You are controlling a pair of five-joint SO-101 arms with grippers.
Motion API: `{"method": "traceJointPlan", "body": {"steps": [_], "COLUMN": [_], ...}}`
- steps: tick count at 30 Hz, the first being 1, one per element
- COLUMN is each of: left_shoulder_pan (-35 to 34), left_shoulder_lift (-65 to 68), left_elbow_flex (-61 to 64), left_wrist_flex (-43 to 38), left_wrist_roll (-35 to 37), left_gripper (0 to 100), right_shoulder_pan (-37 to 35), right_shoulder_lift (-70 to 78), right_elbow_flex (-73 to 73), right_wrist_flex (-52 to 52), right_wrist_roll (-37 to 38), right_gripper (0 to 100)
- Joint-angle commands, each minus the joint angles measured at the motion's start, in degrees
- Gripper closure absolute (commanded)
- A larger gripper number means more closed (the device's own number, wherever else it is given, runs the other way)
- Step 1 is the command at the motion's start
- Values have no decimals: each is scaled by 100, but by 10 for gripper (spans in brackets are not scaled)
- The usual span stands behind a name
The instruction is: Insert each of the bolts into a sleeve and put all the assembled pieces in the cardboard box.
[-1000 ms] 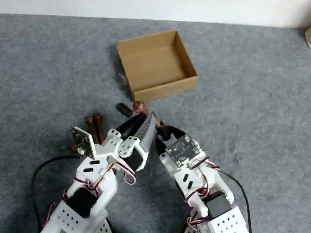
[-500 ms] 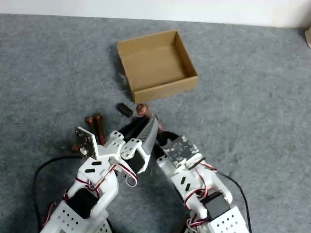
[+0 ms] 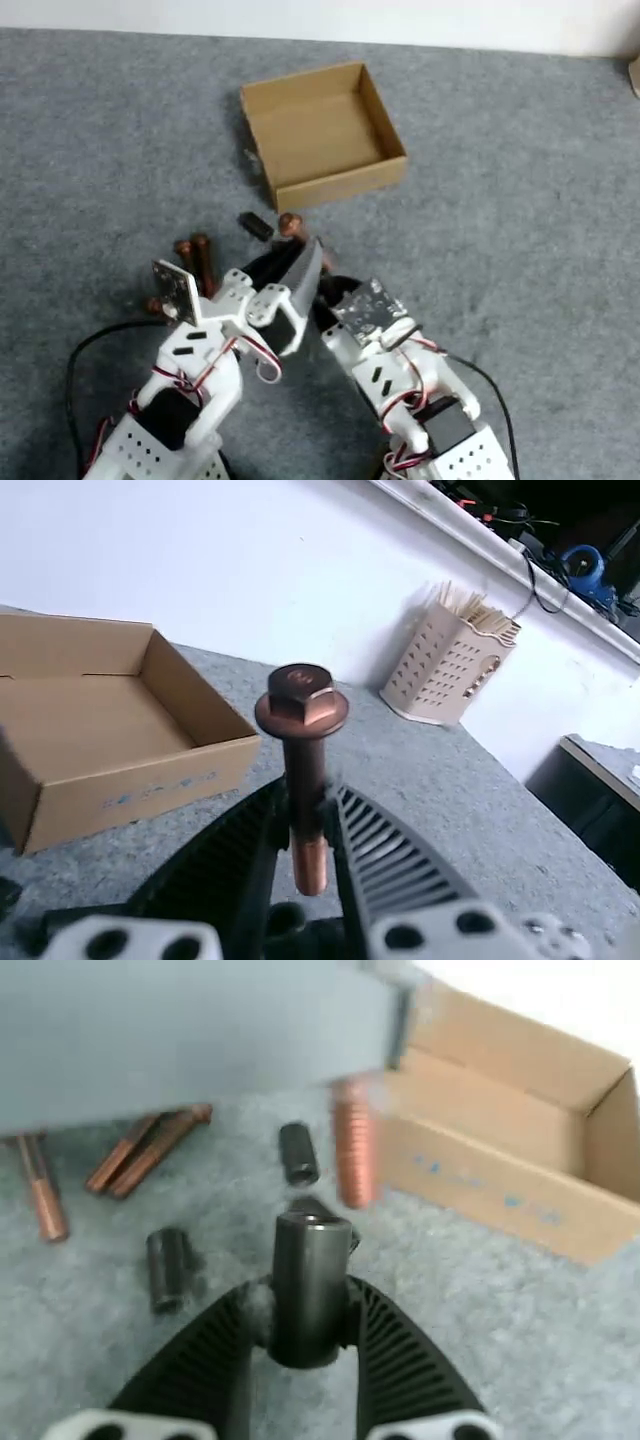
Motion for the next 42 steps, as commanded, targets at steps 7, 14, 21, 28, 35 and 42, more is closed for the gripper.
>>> {"method": "traceJointPlan", "body": {"steps": [7,14,21,28,35,42], "left_shoulder_pan": [-620,-611,-620,66,189,189], "left_shoulder_lift": [-119,-119,-119,-84,-110,-110], "left_elbow_flex": [-462,-505,-1051,-1042,-558,-637], "left_wrist_flex": [9,9,18,765,422,378], "left_wrist_roll": [703,721,703,695,237,229], "left_gripper": [996,996,996,996,996,996], "right_shoulder_pan": [-66,-75,180,171,136,-145], "right_shoulder_lift": [-66,-66,-66,-66,-66,-66], "right_elbow_flex": [-418,-400,-171,-180,-198,-189], "right_wrist_flex": [-998,-1007,-1015,-1015,-998,-884], "right_wrist_roll": [-255,-404,-404,-404,-404,-396], "right_gripper": [994,994,994,994,994,994]}}
